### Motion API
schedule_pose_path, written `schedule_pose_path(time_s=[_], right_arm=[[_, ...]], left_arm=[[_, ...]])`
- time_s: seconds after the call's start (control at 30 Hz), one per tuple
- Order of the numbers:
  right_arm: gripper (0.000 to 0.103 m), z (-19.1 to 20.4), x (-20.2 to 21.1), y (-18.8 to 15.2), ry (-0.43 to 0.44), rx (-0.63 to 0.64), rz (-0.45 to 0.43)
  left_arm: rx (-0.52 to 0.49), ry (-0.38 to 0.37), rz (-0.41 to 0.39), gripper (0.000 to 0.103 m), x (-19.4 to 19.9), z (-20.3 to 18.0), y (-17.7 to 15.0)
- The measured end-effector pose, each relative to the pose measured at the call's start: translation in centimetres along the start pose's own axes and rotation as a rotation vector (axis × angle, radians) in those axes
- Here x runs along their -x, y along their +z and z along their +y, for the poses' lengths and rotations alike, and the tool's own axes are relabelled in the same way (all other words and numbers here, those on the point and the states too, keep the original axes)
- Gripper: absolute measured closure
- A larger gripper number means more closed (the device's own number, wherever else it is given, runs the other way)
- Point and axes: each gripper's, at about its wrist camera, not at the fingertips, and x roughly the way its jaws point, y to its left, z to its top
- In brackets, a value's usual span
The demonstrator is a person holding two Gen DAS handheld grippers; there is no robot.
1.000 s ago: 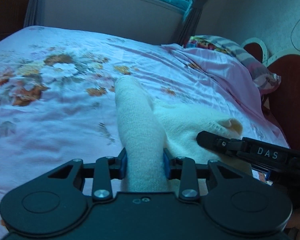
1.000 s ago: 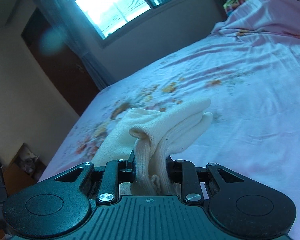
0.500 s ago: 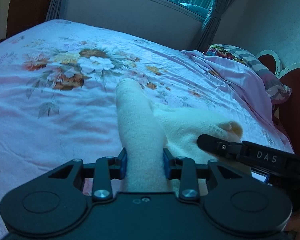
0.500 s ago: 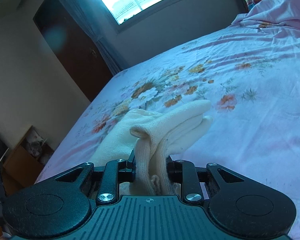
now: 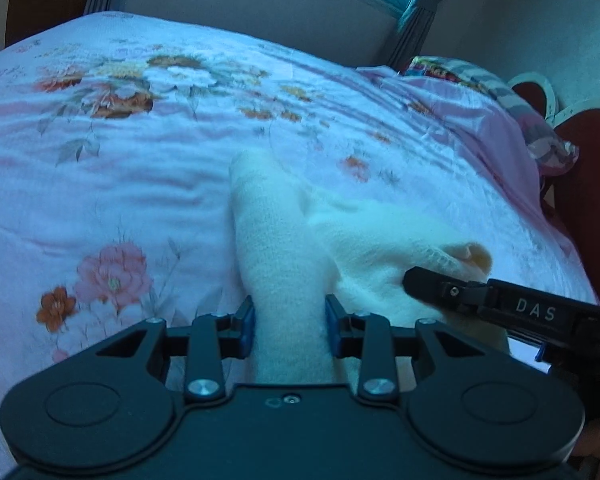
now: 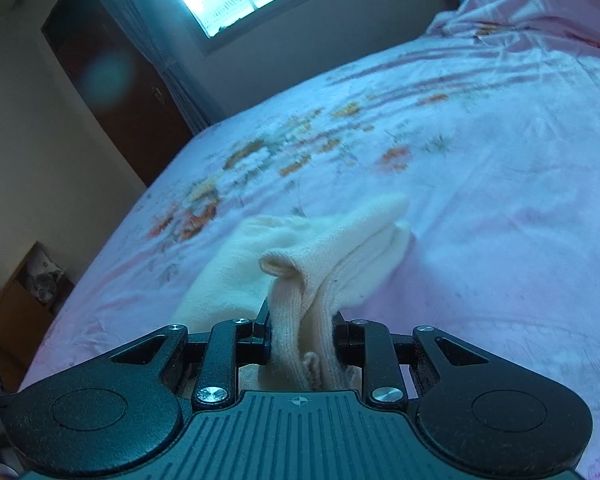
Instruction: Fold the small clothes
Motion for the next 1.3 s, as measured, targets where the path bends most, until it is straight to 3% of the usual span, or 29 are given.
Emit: schedule_pose_path(time_s=[0.1, 0.17, 0.27, 0.4, 0.53, 0.63, 0.7, 0.8, 0.87, 0.97, 1.3], right_arm=[[0.076, -1.8, -0.8, -1.2, -0.054, -0.03, 0.045], [0.059, -3.1, -1.0, -1.6, -0.099, -0.058, 0.056], [0.057, -3.8, 0.2, -1.4, -0.129, -0.059, 0.035], [0.057, -2.3, 3.1, -0.3, -0.203, 0.02, -0.066], [0.058, 1.7, 4.7, 0.5, -0.131, 0.136, -0.16], [0.058, 3.6, 3.1, -0.3, -0.088, 0.207, -0.095], [0.058, 3.1, 1.2, -1.3, -0.124, 0.213, -0.015], [0.06, 0.7, -1.2, -2.6, -0.157, 0.154, 0.12], [0.06, 0.8, -0.8, -2.8, -0.158, 0.172, 0.118], [0.06, 1.2, 0.5, -2.5, -0.134, 0.159, 0.096], [0.06, 2.5, 6.3, -2.8, -0.141, 0.179, 0.026]], left_arm=[[-0.018, 0.035, 0.037, 0.063, -1.0, 0.3, -1.3], [-0.012, 0.035, 0.048, 0.058, -1.0, 0.5, -1.3], [-0.011, 0.05, 0.048, 0.053, -0.1, 0.6, -0.9], [-0.052, 0.099, -0.035, 0.056, 2.5, 0.0, -0.5], [-0.099, 0.076, -0.05, 0.055, 3.1, -1.8, 0.0], [-0.121, 0.089, 0.004, 0.055, 1.6, -2.4, -0.6], [-0.12, 0.119, 0.06, 0.054, 0.2, -2.2, -1.3], [-0.042, 0.094, 0.104, 0.049, -0.4, -0.9, -1.9], [-0.045, 0.11, 0.097, 0.052, 0.2, -1.3, -1.8], [-0.126, 0.146, 0.067, 0.051, 1.2, -2.6, -1.9], [-0.182, 0.172, 0.024, 0.037, 4.7, -5.4, -1.7]])
